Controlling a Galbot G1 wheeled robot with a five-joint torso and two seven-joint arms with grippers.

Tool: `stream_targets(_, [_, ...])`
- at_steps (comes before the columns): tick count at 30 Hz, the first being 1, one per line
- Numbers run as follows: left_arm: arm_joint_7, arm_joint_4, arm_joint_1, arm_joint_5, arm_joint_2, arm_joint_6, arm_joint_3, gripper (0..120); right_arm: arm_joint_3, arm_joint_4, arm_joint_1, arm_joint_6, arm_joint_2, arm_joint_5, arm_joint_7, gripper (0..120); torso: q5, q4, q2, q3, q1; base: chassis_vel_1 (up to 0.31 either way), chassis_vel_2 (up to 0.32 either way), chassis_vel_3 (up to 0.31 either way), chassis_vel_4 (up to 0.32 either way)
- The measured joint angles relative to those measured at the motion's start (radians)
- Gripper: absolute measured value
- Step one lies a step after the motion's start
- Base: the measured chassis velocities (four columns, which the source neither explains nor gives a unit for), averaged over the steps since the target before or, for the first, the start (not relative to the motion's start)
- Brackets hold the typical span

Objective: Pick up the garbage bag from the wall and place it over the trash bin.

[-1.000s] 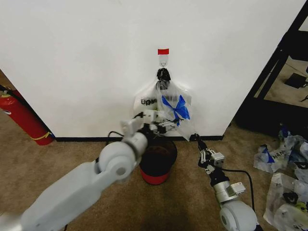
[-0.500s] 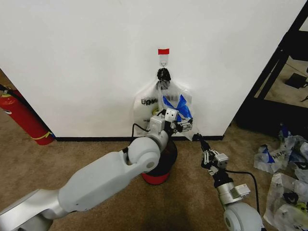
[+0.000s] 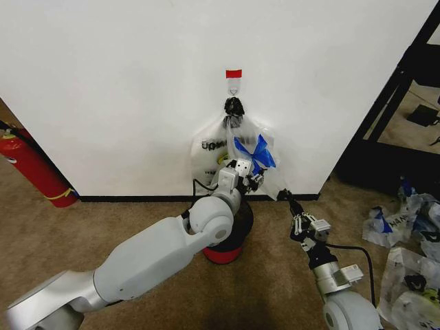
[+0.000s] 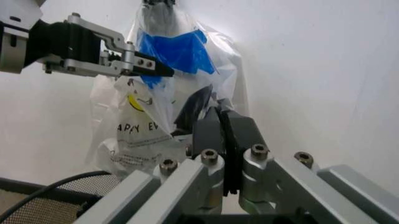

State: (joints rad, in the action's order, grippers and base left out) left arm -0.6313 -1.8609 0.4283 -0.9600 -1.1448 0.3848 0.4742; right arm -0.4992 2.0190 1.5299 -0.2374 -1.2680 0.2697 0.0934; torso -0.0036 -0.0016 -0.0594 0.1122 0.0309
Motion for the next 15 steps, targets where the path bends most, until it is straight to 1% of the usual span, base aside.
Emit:
stream_targets(6, [0.0,-0.01,0.015,0.024,0.0,-0.033,-0.013,5,0.0,-0.005,-0.004,0.0,0.008,0.008,-0.004,0,0.0,0.0,0.0,0.0,0.0,0.0,0.0,0.0,0.0])
stream_targets(7, [0.0,-0.01,0.015,0.024,0.0,-0.033,-0.013,5,0.0,-0.005,-0.004,0.0,0.008,0.008,-0.004,0,0.0,0.0,0.0,0.0,0.0,0.0,0.0,0.0,0.0])
stream_targets(9, [0.003,-0.029,0.026,0.024,0.007,-0.039,-0.025,0,0.0,-0.006,-0.004,0.001,0.008,0.012,-0.007,0,0.0,-0.0001,0.0,0.0,0.0,0.0,0.0,0.0,0.0])
stream_targets(13, [0.011,-0.063,0.056,0.031,0.03,-0.053,-0.053,0,0.002,0.0,-0.002,0.011,0.01,0.022,-0.028,0,0.0,0.0001,0.0,0.0,0.0,0.0,0.0,0.0,0.0])
stream_targets(14, [0.011,-0.068,0.065,0.036,0.034,-0.056,-0.061,0,0.001,0.009,0.004,0.016,0.014,0.036,-0.034,5,0.0,0.0002,0.0,0.0,0.0,0.0,0.0,0.0,0.0])
stream_targets(15, [0.011,-0.068,0.065,0.036,0.034,-0.056,-0.061,0,0.001,0.009,0.004,0.016,0.014,0.036,-0.034,5,0.0,0.0002,0.0,0.0,0.0,0.0,0.0,0.0,0.0])
